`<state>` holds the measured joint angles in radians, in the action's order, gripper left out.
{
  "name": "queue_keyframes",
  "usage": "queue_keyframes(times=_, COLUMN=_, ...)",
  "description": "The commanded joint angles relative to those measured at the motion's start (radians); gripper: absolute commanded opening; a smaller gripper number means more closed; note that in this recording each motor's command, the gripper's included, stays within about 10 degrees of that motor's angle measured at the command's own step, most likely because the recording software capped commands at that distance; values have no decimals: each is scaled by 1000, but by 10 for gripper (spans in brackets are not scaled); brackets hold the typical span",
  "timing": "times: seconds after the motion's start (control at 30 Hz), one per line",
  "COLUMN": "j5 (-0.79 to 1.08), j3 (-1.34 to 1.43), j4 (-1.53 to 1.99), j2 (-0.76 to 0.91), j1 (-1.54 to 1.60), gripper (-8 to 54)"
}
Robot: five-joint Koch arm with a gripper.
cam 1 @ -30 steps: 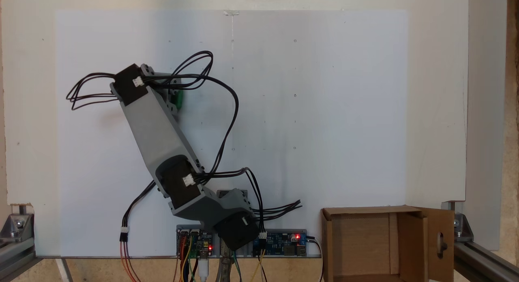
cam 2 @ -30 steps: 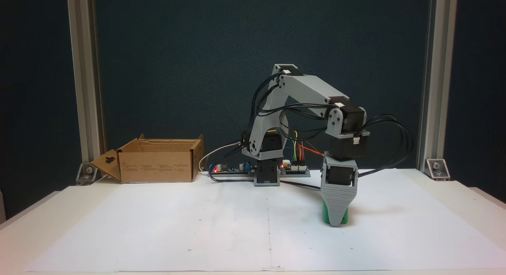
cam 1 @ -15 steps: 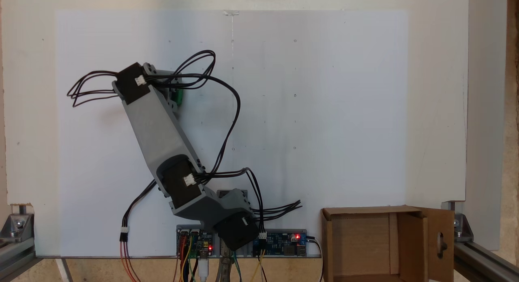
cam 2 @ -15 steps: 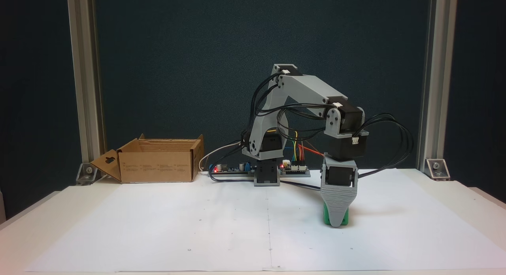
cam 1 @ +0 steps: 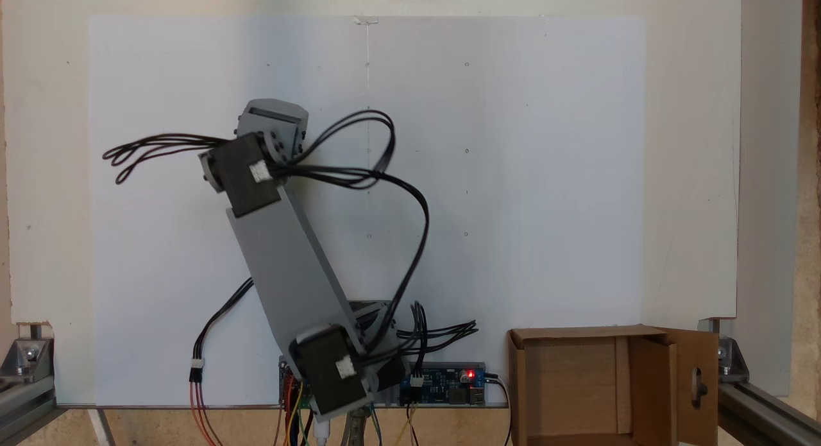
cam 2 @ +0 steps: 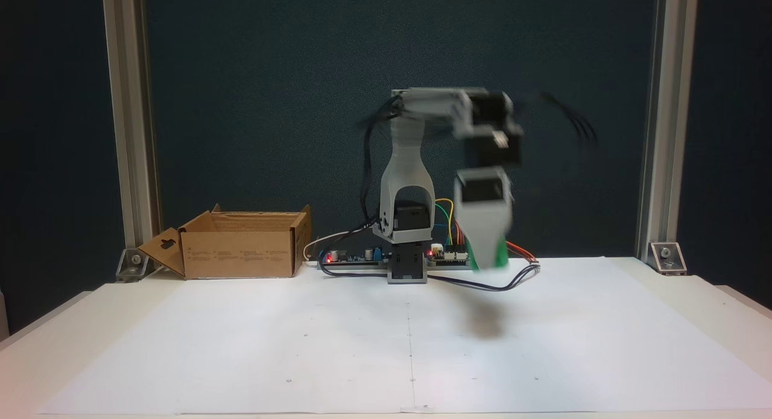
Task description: Grasp a green dice and put it in the bin.
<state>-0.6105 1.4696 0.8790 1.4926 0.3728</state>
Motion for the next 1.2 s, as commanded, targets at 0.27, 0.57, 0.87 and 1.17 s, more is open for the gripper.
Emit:
queue_keyframes(times=0.27, j5=333, j3=-29, j4=29, j2=318, j1=-376, gripper=116)
queue_keyframes(times=0.57, j5=688, j3=-44, j4=247, j2=396, j1=-980, gripper=116)
queue_keyframes(times=0.87, j5=988, j3=-78, j4=256, j2=370, j1=-1681, gripper=115)
queue_keyframes(times=1.17, j5=997, j3=-301, j4=431, j2=192, j1=-2059, gripper=116)
